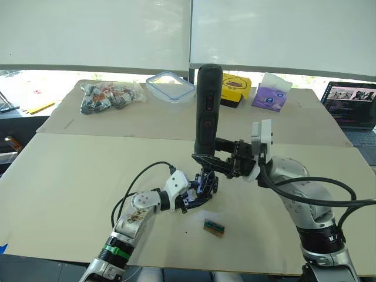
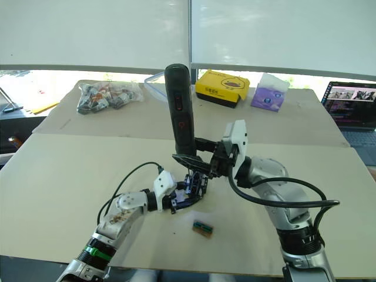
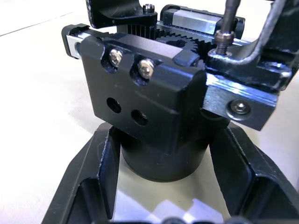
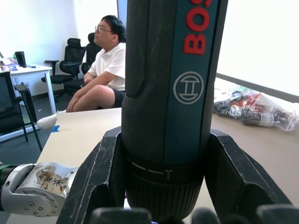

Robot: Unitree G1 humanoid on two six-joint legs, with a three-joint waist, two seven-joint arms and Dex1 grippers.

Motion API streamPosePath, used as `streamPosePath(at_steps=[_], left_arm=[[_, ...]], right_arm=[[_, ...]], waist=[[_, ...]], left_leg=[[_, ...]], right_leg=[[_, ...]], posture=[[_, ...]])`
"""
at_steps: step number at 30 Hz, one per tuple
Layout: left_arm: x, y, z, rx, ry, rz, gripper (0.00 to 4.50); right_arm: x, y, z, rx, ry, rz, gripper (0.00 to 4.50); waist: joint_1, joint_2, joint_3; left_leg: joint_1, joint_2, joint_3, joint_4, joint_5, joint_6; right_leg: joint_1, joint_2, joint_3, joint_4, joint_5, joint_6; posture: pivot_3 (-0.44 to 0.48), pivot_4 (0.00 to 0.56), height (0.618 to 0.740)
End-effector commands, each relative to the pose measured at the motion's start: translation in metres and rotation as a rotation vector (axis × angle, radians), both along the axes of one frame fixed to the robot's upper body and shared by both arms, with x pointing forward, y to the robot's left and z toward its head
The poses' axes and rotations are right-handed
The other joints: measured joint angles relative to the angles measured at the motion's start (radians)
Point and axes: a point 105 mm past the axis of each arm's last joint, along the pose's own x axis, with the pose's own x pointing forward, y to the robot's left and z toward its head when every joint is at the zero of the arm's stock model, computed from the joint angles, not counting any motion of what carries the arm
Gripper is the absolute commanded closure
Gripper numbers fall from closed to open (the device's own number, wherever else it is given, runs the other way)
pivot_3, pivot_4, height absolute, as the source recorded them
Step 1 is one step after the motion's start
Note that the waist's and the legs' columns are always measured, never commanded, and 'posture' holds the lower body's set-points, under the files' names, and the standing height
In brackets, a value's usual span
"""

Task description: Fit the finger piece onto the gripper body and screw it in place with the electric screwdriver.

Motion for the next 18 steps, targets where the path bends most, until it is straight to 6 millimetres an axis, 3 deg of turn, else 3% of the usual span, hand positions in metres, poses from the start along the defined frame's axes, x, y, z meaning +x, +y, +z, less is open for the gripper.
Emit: streamPosePath(at_steps=[1, 11, 18], left_arm=[[-0.007, -0.004, 0.000, -0.013, 0.016, -0.032, 2.21], [-0.007, -0.002, -0.001, -0.008, 0.019, -0.031, 2.21], [-0.008, -0.002, -0.001, -0.005, 0.018, -0.034, 2.21]], right_arm=[[0.007, 0.003, -0.043, -0.114, 0.121, -0.025, 2.54], [0.001, 0.005, -0.048, -0.108, 0.122, -0.023, 2.54], [0.003, -0.001, -0.030, -0.068, 0.075, -0.007, 2.54]], waist=[[0.000, 0.000, 0.000], [-0.001, 0.000, -0.002], [-0.001, 0.000, -0.002]], left_leg=[[0.000, 0.000, 0.000, 0.000, 0.000, 0.000], [0.000, 0.000, 0.000, 0.000, 0.000, 0.000], [0.000, 0.000, 0.000, 0.000, 0.000, 0.000]], right_leg=[[0.000, 0.000, 0.000, 0.000, 0.000, 0.000], [0.000, 0.000, 0.000, 0.000, 0.000, 0.000], [0.000, 0.000, 0.000, -0.001, 0.000, -0.001]], posture=[[0.000, 0.150, 0.740], [0.000, 0.150, 0.740], [0.000, 0.150, 0.740]])
